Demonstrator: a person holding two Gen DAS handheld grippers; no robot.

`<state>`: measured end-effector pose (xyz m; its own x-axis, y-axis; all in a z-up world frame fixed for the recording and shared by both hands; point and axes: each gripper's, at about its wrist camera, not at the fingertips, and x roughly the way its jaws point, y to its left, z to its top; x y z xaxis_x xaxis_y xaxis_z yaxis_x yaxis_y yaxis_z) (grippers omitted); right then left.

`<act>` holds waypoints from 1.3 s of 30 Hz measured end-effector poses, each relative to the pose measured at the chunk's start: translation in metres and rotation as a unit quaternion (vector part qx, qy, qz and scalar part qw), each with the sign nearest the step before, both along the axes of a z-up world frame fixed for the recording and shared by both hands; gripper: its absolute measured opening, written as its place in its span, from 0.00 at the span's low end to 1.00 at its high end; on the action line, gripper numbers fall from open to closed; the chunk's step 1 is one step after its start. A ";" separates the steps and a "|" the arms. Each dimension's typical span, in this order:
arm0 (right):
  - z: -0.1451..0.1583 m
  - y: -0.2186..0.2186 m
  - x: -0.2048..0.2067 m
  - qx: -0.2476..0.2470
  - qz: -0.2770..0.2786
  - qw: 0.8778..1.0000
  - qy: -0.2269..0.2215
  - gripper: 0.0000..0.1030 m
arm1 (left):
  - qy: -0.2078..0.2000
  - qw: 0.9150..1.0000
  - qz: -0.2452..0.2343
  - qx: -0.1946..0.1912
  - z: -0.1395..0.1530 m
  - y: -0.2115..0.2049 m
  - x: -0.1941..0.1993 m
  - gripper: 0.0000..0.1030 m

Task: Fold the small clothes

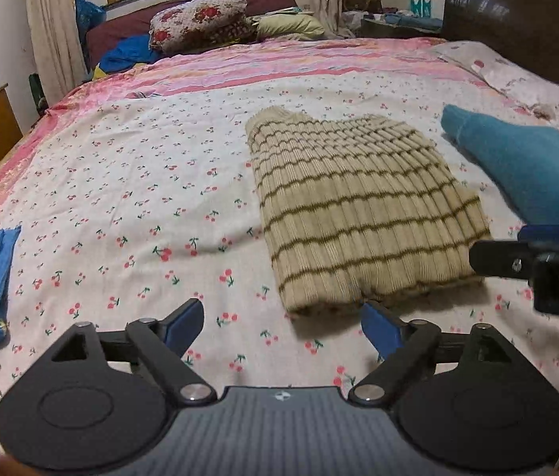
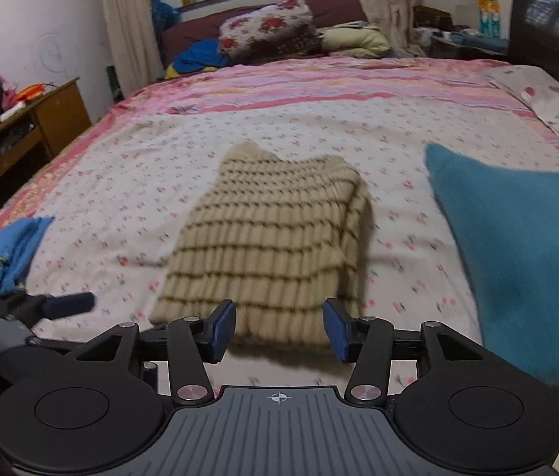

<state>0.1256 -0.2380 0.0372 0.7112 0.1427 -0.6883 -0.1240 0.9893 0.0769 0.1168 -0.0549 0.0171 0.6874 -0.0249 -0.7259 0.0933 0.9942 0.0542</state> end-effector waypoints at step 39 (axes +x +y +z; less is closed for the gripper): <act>-0.042 -0.005 -0.032 0.015 -0.040 0.998 0.052 0.52 | 0.020 1.000 0.015 0.008 -0.009 -0.008 -0.015 0.93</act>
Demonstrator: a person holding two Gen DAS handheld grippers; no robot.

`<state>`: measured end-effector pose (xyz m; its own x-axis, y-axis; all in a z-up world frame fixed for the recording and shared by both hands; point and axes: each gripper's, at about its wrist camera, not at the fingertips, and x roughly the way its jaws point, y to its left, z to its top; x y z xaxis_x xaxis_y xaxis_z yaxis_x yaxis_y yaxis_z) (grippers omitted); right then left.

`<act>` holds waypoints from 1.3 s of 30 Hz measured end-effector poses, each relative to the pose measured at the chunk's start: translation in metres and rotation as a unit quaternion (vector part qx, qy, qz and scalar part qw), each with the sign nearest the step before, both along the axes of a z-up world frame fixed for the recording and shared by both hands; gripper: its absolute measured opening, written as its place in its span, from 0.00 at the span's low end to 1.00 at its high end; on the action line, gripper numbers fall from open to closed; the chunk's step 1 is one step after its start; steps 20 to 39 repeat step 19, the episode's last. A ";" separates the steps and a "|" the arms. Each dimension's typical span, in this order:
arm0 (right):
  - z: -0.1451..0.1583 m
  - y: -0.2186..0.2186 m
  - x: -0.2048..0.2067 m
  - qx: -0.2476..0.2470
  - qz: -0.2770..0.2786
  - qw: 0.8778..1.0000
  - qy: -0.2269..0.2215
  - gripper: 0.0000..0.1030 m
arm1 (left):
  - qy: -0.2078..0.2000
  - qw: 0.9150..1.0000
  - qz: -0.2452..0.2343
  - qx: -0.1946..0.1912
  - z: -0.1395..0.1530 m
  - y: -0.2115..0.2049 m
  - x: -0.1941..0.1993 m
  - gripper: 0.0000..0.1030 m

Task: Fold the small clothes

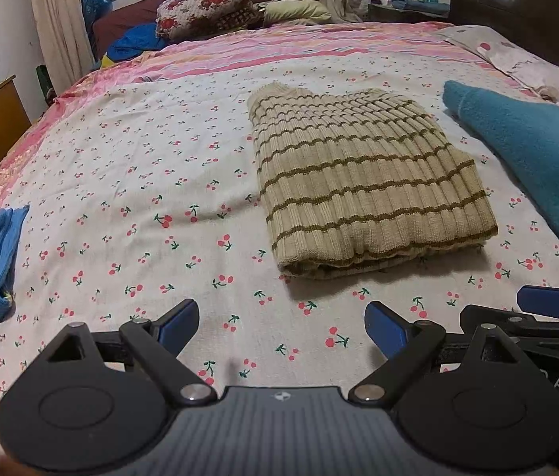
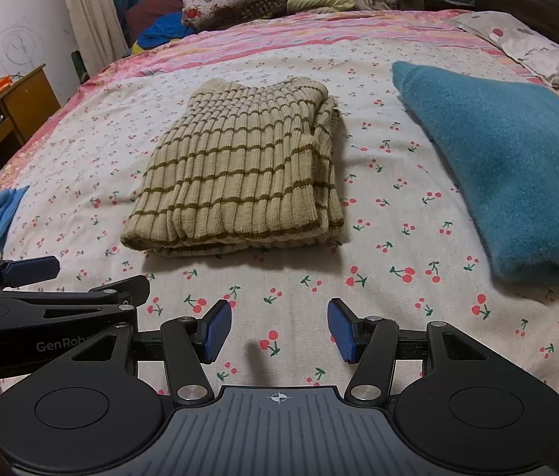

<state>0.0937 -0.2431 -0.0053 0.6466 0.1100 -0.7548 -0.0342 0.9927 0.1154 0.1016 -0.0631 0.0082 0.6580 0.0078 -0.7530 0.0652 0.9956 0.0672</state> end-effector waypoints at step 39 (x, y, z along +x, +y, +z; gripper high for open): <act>0.001 0.001 -0.001 -0.005 -0.002 1.000 -0.001 0.52 | 0.002 1.000 0.004 -0.008 -0.001 0.000 0.000 0.91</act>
